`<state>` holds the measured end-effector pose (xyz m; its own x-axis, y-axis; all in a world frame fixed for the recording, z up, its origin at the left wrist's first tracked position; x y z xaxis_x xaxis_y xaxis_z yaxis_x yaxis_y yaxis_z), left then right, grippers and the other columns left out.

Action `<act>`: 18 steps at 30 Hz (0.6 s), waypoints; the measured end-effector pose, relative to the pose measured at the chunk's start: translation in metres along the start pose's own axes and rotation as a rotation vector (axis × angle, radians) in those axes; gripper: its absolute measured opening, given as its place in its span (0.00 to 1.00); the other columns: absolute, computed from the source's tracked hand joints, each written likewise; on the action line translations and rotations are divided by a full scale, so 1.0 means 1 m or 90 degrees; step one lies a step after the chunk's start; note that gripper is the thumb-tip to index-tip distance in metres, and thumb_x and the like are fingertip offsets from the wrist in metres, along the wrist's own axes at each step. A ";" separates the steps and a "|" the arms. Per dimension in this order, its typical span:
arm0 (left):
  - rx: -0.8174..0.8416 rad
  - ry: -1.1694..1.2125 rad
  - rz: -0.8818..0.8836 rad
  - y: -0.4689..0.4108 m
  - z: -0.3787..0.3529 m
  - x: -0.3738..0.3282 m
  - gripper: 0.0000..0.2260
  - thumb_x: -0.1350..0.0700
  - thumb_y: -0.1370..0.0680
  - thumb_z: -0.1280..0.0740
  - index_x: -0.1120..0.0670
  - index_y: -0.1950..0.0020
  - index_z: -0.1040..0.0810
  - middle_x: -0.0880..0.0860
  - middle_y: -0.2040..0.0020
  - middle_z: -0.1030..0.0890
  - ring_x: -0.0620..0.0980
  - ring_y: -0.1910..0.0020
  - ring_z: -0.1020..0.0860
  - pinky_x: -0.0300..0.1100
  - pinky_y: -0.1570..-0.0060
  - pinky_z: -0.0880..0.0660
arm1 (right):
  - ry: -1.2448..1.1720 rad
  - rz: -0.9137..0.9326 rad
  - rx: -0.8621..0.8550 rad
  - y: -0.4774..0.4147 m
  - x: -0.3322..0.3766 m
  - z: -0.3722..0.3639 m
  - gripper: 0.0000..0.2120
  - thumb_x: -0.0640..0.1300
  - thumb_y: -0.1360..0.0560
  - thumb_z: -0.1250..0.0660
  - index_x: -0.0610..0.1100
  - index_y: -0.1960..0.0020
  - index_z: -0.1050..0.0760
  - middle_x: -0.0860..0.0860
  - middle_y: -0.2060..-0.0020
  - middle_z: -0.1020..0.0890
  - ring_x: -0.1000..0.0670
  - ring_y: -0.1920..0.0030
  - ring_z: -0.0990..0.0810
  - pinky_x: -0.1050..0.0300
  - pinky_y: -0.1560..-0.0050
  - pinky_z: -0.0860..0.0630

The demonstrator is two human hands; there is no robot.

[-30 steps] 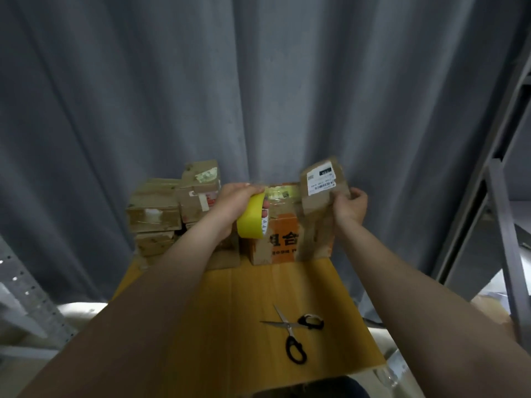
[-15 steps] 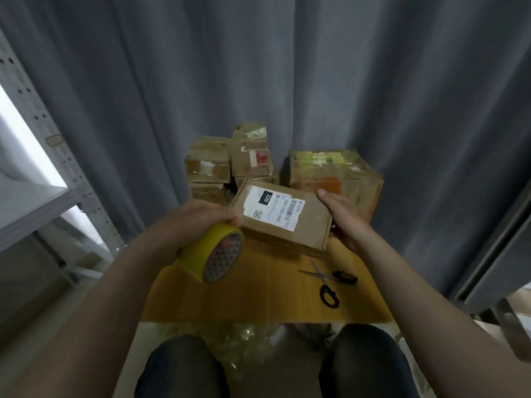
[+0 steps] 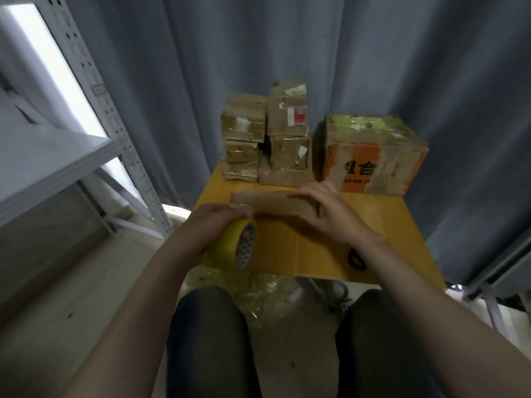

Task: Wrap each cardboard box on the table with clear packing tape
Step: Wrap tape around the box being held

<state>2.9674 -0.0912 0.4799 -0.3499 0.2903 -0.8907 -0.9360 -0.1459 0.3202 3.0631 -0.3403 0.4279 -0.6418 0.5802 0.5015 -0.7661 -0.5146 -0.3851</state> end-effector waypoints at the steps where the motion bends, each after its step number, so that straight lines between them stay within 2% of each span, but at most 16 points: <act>1: 0.004 0.008 -0.008 -0.002 -0.005 0.002 0.08 0.47 0.22 0.28 0.49 0.51 0.13 0.52 0.57 0.13 0.55 0.49 0.17 0.52 0.43 0.22 | 0.040 0.019 0.027 0.008 0.000 -0.007 0.26 0.46 0.23 0.27 0.59 0.27 0.29 0.60 0.32 0.27 0.55 0.31 0.32 0.56 0.33 0.30; 3: 0.014 0.033 -0.009 -0.005 -0.013 0.010 0.09 0.48 0.21 0.30 0.51 0.46 0.14 0.54 0.53 0.13 0.55 0.50 0.16 0.54 0.43 0.20 | 0.076 0.029 0.058 0.026 -0.004 -0.021 0.27 0.45 0.22 0.28 0.60 0.26 0.31 0.60 0.30 0.29 0.53 0.30 0.33 0.50 0.32 0.28; 6: 0.052 0.063 0.004 -0.004 -0.025 0.021 0.09 0.51 0.19 0.32 0.53 0.44 0.16 0.55 0.60 0.13 0.52 0.62 0.15 0.45 0.58 0.17 | 0.095 0.021 0.057 0.053 -0.011 -0.034 0.27 0.44 0.22 0.28 0.60 0.27 0.30 0.59 0.33 0.31 0.52 0.31 0.33 0.47 0.36 0.25; 10: 0.075 0.094 -0.002 -0.001 -0.033 0.034 0.08 0.53 0.18 0.33 0.54 0.45 0.16 0.56 0.60 0.15 0.54 0.62 0.17 0.47 0.57 0.18 | 0.069 0.031 0.063 0.071 -0.015 -0.040 0.23 0.43 0.24 0.26 0.59 0.32 0.23 0.60 0.37 0.28 0.54 0.34 0.32 0.50 0.36 0.27; 12: 0.085 0.119 0.000 0.001 -0.037 0.040 0.08 0.56 0.17 0.35 0.54 0.44 0.16 0.57 0.62 0.15 0.53 0.65 0.18 0.46 0.60 0.18 | 0.048 0.031 0.060 0.071 -0.013 -0.037 0.16 0.47 0.22 0.27 0.58 0.35 0.21 0.60 0.40 0.25 0.55 0.34 0.29 0.47 0.36 0.27; 14: 0.088 0.126 -0.004 0.003 -0.043 0.046 0.10 0.57 0.17 0.37 0.53 0.44 0.16 0.57 0.60 0.15 0.53 0.64 0.17 0.47 0.59 0.19 | 0.035 0.004 0.021 0.061 -0.005 -0.028 0.11 0.53 0.19 0.32 0.57 0.37 0.20 0.60 0.42 0.23 0.56 0.36 0.26 0.46 0.37 0.25; 16: 0.080 0.124 -0.019 0.006 -0.050 0.048 0.11 0.59 0.17 0.38 0.52 0.43 0.16 0.55 0.56 0.14 0.49 0.61 0.16 0.44 0.59 0.19 | -0.065 -0.054 -0.031 0.046 0.015 -0.014 0.13 0.58 0.19 0.33 0.55 0.39 0.19 0.59 0.43 0.22 0.55 0.39 0.24 0.49 0.39 0.23; 18: 0.079 0.112 -0.051 0.012 -0.056 0.046 0.10 0.62 0.16 0.40 0.56 0.42 0.18 0.47 0.60 0.14 0.40 0.66 0.17 0.36 0.66 0.21 | -0.165 -0.093 -0.011 0.028 0.040 -0.008 0.19 0.62 0.23 0.32 0.54 0.37 0.18 0.58 0.44 0.21 0.56 0.42 0.22 0.55 0.42 0.23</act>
<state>2.9422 -0.1327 0.4240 -0.2731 0.1245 -0.9539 -0.9617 -0.0092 0.2741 3.0160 -0.3266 0.4309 -0.4966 0.4648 0.7331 -0.8513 -0.4254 -0.3070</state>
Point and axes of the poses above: each hand's wrist, its own y-axis away from the middle knuckle, its own z-axis out of the back of the hand, x = y × z, the point moved 4 cm from there along -y, towards the middle knuckle
